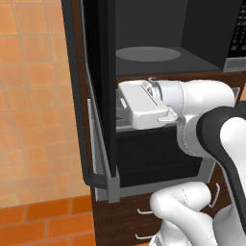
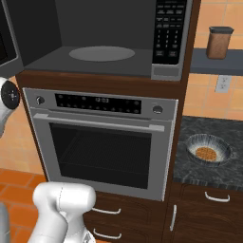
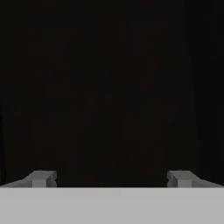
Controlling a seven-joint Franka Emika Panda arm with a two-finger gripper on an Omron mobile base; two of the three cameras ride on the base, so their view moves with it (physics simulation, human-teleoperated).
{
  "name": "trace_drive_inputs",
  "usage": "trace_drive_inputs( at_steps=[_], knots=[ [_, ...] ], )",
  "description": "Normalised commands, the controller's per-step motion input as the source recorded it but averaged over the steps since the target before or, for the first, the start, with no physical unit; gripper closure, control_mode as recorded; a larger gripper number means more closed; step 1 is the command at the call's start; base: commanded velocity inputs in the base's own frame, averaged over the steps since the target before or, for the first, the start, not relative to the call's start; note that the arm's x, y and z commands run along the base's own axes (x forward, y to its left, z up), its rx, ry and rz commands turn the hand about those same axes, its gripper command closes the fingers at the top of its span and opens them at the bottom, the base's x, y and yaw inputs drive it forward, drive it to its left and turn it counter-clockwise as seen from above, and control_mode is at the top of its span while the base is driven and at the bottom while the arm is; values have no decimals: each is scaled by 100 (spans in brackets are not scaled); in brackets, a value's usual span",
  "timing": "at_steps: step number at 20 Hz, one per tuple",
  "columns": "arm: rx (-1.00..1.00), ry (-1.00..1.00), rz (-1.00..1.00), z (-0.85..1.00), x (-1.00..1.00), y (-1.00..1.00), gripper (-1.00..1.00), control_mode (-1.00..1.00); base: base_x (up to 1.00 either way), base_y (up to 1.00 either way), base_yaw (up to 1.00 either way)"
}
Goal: Open the microwave, place the bowl with waffle inside the microwave, then close the microwave door and turn it on.
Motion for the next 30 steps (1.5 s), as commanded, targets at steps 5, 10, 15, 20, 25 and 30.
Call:
trace_drive_inputs(
  at_steps=[5, 10, 15, 20, 25, 30],
  knots=[
    [0, 1, -21, 6, 0, -88, -100, -100, 0, 0, 0],
    [0, 4, -30, 0, 0, -100, -100, -100, 0, 0, 0],
    [-6, 10, -34, 0, 0, -100, -100, -100, 0, 0, 0],
    [-3, 26, -46, 8, 0, -86, -100, -100, 0, 0, 0],
    [-2, 36, -49, 1, -11, -85, -100, -100, 0, 0, 0],
    [-10, 44, -44, 5, 0, -98, -100, -100, 0, 0, 0]
  ],
)
